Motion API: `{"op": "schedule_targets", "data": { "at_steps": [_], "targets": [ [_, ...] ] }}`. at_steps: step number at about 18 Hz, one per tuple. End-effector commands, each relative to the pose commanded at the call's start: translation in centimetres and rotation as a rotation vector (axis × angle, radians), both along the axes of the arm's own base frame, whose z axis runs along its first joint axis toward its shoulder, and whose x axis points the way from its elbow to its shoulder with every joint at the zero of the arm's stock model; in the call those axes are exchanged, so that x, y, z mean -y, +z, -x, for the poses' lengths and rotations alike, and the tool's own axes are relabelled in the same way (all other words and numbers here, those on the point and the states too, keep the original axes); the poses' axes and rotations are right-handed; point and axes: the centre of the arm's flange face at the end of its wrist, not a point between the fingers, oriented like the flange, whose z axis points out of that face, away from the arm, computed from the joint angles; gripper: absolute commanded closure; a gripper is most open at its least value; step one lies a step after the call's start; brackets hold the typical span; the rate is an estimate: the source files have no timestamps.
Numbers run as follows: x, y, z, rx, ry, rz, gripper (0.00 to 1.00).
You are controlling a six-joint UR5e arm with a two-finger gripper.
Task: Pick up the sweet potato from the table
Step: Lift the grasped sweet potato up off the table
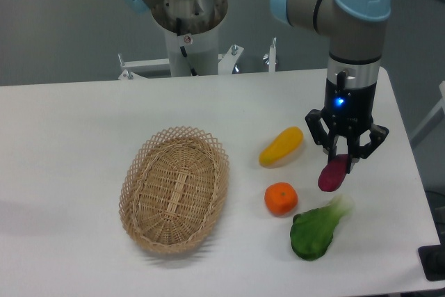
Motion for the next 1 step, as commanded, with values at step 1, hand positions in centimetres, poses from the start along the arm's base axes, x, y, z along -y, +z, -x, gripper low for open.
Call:
{"op": "schedule_targets", "data": {
  "at_steps": [1],
  "targets": [
    [0.0, 0.0, 0.0, 0.0, 0.0, 0.0, 0.64]
  ]
}}
